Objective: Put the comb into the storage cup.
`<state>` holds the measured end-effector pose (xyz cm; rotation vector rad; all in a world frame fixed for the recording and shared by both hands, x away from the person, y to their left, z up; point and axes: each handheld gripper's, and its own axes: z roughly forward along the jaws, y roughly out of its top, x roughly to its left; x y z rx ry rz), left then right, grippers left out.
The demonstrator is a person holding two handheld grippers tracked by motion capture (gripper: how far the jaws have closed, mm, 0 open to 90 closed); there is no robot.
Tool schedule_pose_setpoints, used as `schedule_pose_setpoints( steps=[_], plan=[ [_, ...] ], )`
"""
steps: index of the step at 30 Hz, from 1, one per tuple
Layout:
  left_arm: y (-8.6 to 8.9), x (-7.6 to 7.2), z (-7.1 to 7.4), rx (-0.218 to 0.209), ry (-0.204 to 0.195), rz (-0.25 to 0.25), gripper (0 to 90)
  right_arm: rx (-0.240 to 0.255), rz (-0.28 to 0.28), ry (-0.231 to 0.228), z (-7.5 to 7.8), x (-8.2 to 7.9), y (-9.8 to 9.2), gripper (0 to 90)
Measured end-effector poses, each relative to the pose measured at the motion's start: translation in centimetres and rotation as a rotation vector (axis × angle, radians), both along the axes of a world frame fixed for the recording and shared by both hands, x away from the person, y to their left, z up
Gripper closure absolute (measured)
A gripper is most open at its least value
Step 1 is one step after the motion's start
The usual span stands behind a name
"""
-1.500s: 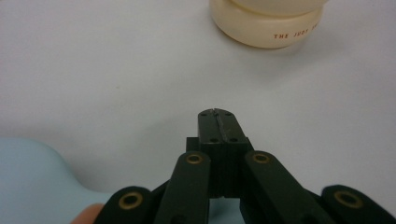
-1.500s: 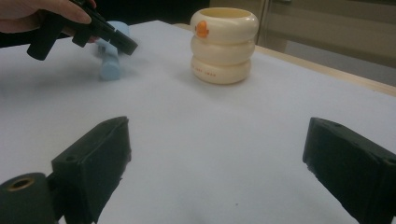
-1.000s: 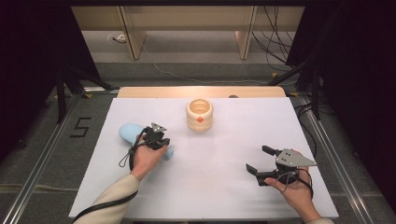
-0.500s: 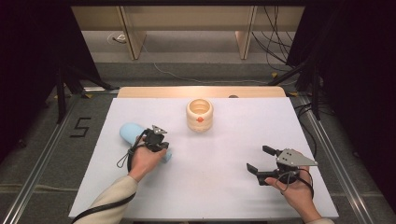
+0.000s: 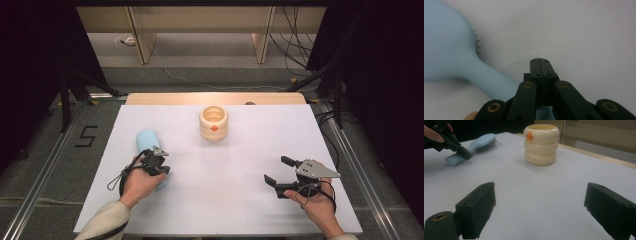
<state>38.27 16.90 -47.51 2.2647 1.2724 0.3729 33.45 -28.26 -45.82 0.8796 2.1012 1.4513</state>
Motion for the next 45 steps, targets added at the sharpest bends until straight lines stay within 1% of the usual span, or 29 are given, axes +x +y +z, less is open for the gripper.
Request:
schedule_pose_setpoints(
  steps=[1,3,5,7,9,12,15,16,17,19,22,25,28,32,33,34,35,36,37,39,40,41,42,43,44,45],
  plan=[
    [0.4,-0.3,-0.1,0.002,0.011,0.005,89.7,-0.001,0.000,-0.001,0.0,0.0,0.0,11.4],
    [1.4,-0.8,-0.3,0.022,0.032,0.011,89.7,0.000,0.001,0.002,0.0,0.0,0.0,11.5],
    [2.5,-1.3,-0.3,0.008,0.041,0.029,89.7,0.001,0.002,0.000,0.0,0.0,0.1,11.6],
    [3.3,-1.6,-0.3,0.026,0.040,0.047,89.7,0.002,0.002,0.001,-0.1,0.1,0.1,11.6],
    [4.0,-1.7,-0.3,0.013,0.047,0.062,89.7,0.004,0.003,0.004,-0.1,0.1,0.1,11.8],
    [4.3,-1.8,-0.3,0.019,0.049,0.068,89.7,0.001,0.006,0.005,-0.1,0.1,0.2,11.9],
    [4.3,-1.8,-0.3,0.034,0.048,0.063,89.7,-0.002,0.009,0.006,-0.1,0.2,0.3,12.1],
    [4.4,-1.8,-0.3,0.039,0.047,0.061,89.7,0.000,0.010,0.004,-0.2,0.2,0.3,12.2],
    [4.4,-1.9,-0.3,0.042,0.047,0.060,89.6,0.006,0.010,0.012,-0.2,0.3,0.3,13.1],
    [4.4,-1.9,-0.3,0.056,0.042,0.058,89.6,0.013,0.007,0.011,-0.2,0.3,0.2,13.4],
    [4.6,-2.0,-0.2,0.063,0.042,0.060,89.6,0.015,0.006,0.007,-0.1,0.2,0.2,13.4],
    [4.9,-2.1,-0.2,0.062,0.041,0.065,89.6,0.015,0.007,0.008,-0.1,0.2,0.3,13.4],
    [5.0,-2.1,-0.3,0.050,0.039,0.069,89.1,0.014,0.010,0.009,-0.1,0.2,0.3,13.4],
    [4.9,-2.1,-0.3,0.054,0.037,0.066,87.9,0.013,0.011,0.009,-0.1,0.2,0.3,13.4],
    [4.9,-2.2,-0.2,0.052,0.040,0.066,86.7,0.012,0.013,0.008,-0.1,0.2,0.3,13.4],
    [4.9,-2.2,-0.2,0.041,0.049,0.069,85.4,0.013,0.013,0.006,-0.1,0.2,0.3,13.4],
    [4.9,-2.2,-0.2,0.032,0.054,0.071,82.3,0.011,0.015,0.007,-0.1,0.2,0.3,13.4],
    [4.9,-2.2,-0.1,0.028,0.057,0.072,82.3,0.011,0.015,0.007,-0.1,0.2,0.3,13.4],
    [4.9,-2.2,-0.1,0.027,0.057,0.071,80.7,0.011,0.016,0.007,-0.1,0.2,0.3,13.4],
    [4.9,-2.2,0.0,0.007,0.052,0.075,77.7,0.011,0.017,0.008,-0.1,0.2,0.3,13.4],
    [4.9,-2.2,0.1,0.005,0.047,0.071,75.9,0.013,0.016,0.008,-0.1,0.2,0.3,13.4],
    [4.9,-2.3,0.2,0.004,0.042,0.066,73.7,0.012,0.017,0.005,-0.1,0.2,0.3,13.4],
    [4.8,-2.3,0.3,-0.003,0.027,0.069,70.3,0.012,0.017,0.005,-0.1,0.2,0.3,13.4],
    [4.8,-2.3,0.5,-0.009,0.009,0.064,62.7,0.015,0.017,0.005,0.0,0.2,0.3,13.4],
    [4.7,-2.4,0.7,-0.015,-0.003,0.062,62.7,0.015,0.017,0.005,0.0,0.2,0.3,13.4],
    [4.7,-2.4,0.9,-0.027,-0.026,0.066,58.5,0.016,0.019,0.004,0.0,0.2,0.3,13.4]
  ],
)
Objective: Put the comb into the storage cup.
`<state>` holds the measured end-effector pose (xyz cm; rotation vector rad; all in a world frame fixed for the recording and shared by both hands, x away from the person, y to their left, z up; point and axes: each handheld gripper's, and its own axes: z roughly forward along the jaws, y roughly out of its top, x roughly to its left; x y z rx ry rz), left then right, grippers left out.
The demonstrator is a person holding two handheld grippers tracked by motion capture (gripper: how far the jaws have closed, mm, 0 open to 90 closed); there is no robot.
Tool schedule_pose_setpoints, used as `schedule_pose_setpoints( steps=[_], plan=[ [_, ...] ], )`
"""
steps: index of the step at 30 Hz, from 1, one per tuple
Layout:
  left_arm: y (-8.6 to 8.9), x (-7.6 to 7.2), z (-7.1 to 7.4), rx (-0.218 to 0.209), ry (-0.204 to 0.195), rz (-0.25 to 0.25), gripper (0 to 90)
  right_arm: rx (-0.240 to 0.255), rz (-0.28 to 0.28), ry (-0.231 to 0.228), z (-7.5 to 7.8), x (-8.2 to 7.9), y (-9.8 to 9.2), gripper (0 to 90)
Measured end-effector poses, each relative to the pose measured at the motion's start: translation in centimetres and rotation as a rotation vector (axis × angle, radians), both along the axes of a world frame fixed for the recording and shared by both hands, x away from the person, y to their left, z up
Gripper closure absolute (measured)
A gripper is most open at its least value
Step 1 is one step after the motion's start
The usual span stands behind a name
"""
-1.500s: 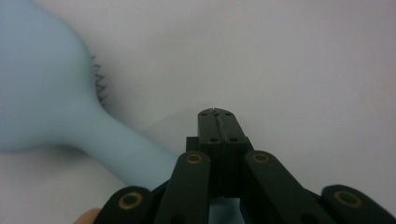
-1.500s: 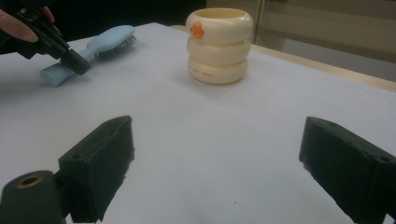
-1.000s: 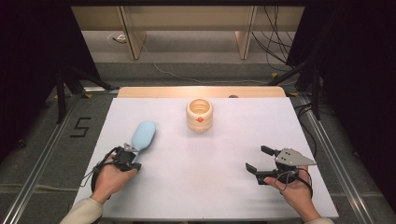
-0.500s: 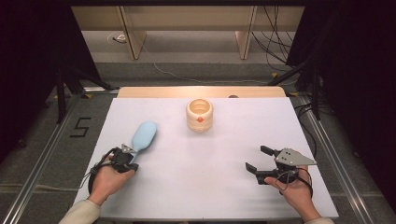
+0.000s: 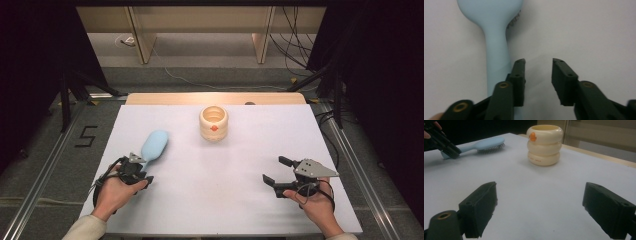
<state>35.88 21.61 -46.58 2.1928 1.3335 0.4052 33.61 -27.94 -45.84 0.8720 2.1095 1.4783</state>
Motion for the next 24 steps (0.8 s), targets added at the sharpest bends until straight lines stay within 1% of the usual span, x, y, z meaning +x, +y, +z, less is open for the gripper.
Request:
schedule_pose_setpoints(
  steps=[2,5,6,7,8,9,11,13,16,18,24],
  plan=[
    [0.0,-0.1,0.3,-0.002,-0.036,-0.008,52.2,-0.001,0.003,0.001,0.0,0.0,0.0,13.4],
    [0.2,0.0,0.6,-0.002,-0.091,-0.001,38.4,-0.003,0.002,0.004,0.0,0.0,0.0,13.4],
    [0.2,0.0,0.7,-0.007,-0.099,0.010,24.4,-0.001,0.002,0.005,0.0,0.0,0.0,13.4],
    [0.3,0.1,0.7,-0.002,-0.114,0.021,24.4,-0.001,0.002,0.005,0.0,0.0,0.0,13.4],
    [0.4,0.1,0.7,0.006,-0.125,0.027,18.2,-0.001,0.002,0.005,0.0,0.0,0.0,13.4],
    [0.5,0.1,0.7,0.006,-0.133,0.035,14.3,0.001,0.002,0.005,0.0,0.0,0.0,13.4],
    [0.7,0.2,0.8,-0.018,-0.140,0.059,9.5,0.001,0.002,0.003,0.0,0.0,0.0,13.4],
    [0.8,0.3,0.9,-0.014,-0.150,0.076,0.8,0.003,0.001,0.003,0.0,0.0,0.0,13.4],
    [1.0,0.4,0.9,-0.010,-0.150,0.096,0.0,0.001,0.000,0.004,0.0,0.0,0.0,13.4],
    [1.2,0.5,0.9,0.004,-0.144,0.107,0.0,0.002,0.001,0.004,0.0,0.0,0.0,13.4],
    [1.6,0.8,0.8,0.006,-0.130,0.118,0.0,0.002,0.000,0.006,0.0,0.1,0.0,13.5]
  ],
)
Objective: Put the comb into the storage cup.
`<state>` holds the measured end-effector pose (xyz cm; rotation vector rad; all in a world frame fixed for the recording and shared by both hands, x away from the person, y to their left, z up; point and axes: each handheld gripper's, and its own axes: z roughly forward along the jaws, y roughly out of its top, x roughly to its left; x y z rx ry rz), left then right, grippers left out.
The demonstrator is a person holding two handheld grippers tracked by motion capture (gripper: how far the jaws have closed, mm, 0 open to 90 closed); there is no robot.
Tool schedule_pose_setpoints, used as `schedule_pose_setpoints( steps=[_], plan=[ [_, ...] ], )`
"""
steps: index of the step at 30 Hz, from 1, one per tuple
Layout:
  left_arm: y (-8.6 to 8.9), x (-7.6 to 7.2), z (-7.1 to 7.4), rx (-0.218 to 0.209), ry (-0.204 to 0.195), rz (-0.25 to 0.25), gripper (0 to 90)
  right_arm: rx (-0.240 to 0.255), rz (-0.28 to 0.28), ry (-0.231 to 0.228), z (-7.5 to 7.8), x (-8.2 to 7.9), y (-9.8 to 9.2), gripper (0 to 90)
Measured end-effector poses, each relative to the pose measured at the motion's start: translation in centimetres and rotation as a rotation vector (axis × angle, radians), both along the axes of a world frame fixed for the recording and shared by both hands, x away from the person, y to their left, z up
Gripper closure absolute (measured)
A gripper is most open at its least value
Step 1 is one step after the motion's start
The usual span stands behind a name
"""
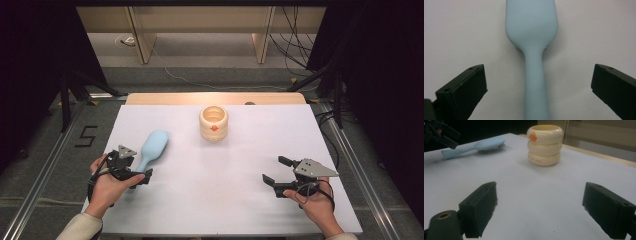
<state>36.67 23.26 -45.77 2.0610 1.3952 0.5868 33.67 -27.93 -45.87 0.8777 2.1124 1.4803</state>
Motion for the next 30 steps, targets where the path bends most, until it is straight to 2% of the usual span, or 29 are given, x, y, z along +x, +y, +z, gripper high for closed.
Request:
schedule_pose_setpoints(
  steps=[8,12,14,16,17,19,25,30],
  plan=[
    [-0.3,0.9,0.1,0.002,0.072,-0.010,0.0,0.001,-0.003,0.003,-0.1,0.0,0.1,13.6],
    [-0.5,2.0,0.4,0.011,0.094,-0.011,0.5,0.006,-0.009,0.006,0.0,0.1,0.0,13.6],
    [-0.5,2.6,0.4,0.017,0.119,-0.011,0.5,0.000,-0.011,0.007,-0.1,0.1,0.0,14.0],
    [-0.6,3.3,0.3,0.025,0.129,0.004,1.0,0.003,-0.009,0.003,-0.1,0.1,0.0,14.3],
    [-0.6,3.6,0.2,0.040,0.142,0.008,1.5,0.002,-0.007,0.003,0.0,0.1,0.1,14.2],
    [-0.7,4.2,0.1,0.044,0.164,0.021,1.7,0.003,-0.006,0.001,0.0,0.0,0.1,14.2],
    [-1.0,5.4,-0.5,0.061,0.225,0.038,9.1,0.006,-0.008,0.001,0.0,0.1,0.1,14.2],
    [-1.4,6.1,-0.9,0.076,0.252,0.031,14.9,0.002,-0.004,0.003,-0.1,0.1,0.1,14.2]
  ],
)
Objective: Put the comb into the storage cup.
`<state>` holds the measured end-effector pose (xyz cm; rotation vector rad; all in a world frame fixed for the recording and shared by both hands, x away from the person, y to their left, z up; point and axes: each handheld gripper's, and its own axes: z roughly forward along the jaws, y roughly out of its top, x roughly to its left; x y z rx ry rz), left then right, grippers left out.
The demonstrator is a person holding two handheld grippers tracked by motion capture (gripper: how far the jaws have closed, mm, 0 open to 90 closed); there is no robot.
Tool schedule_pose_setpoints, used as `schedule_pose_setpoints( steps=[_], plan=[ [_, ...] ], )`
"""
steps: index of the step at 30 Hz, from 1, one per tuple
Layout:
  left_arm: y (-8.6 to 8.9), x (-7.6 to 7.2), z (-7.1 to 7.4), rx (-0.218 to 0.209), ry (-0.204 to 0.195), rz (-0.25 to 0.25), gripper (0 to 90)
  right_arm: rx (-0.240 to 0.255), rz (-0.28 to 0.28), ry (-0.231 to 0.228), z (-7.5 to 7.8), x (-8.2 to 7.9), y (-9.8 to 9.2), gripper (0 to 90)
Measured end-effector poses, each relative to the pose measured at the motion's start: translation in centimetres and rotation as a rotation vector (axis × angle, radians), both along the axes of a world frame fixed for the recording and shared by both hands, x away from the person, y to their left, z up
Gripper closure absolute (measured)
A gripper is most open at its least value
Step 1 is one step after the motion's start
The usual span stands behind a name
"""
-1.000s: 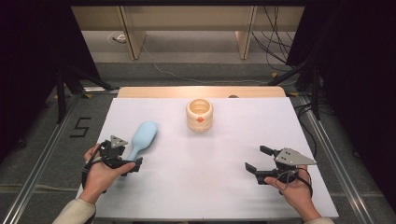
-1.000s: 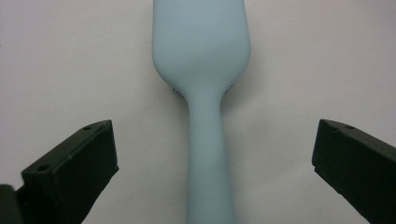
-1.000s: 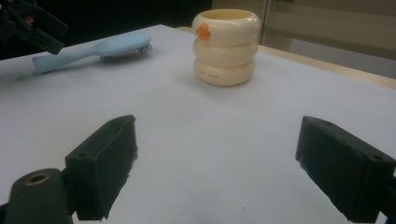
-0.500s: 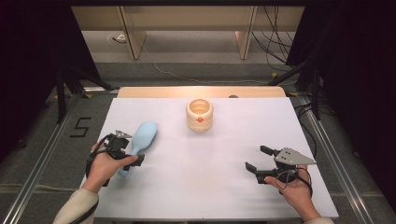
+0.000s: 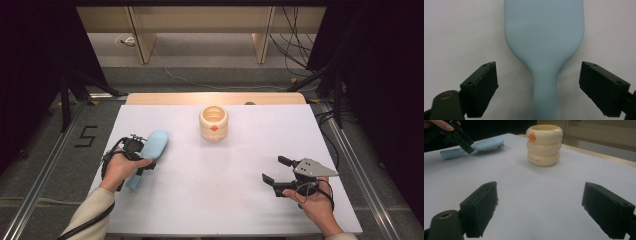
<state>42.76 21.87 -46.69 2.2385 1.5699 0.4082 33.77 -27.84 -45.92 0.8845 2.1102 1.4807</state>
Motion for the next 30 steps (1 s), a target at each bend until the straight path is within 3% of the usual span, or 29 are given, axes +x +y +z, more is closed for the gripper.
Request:
schedule_pose_setpoints(
  steps=[5,10,30],
  plan=[
    [-0.35,0.37,-0.51,-0.003,0.030,-0.007,15.5,-0.002,0.001,-0.001,-0.01,0.00,-0.01,14.2],
    [-0.29,0.50,-0.78,0.029,0.044,0.003,19.8,-0.005,0.000,0.000,0.00,-0.03,0.02,14.2],
    [-0.06,0.74,-0.52,-0.003,0.087,0.027,45.4,-0.012,0.003,0.006,-0.08,-0.04,0.08,14.3]
  ],
)
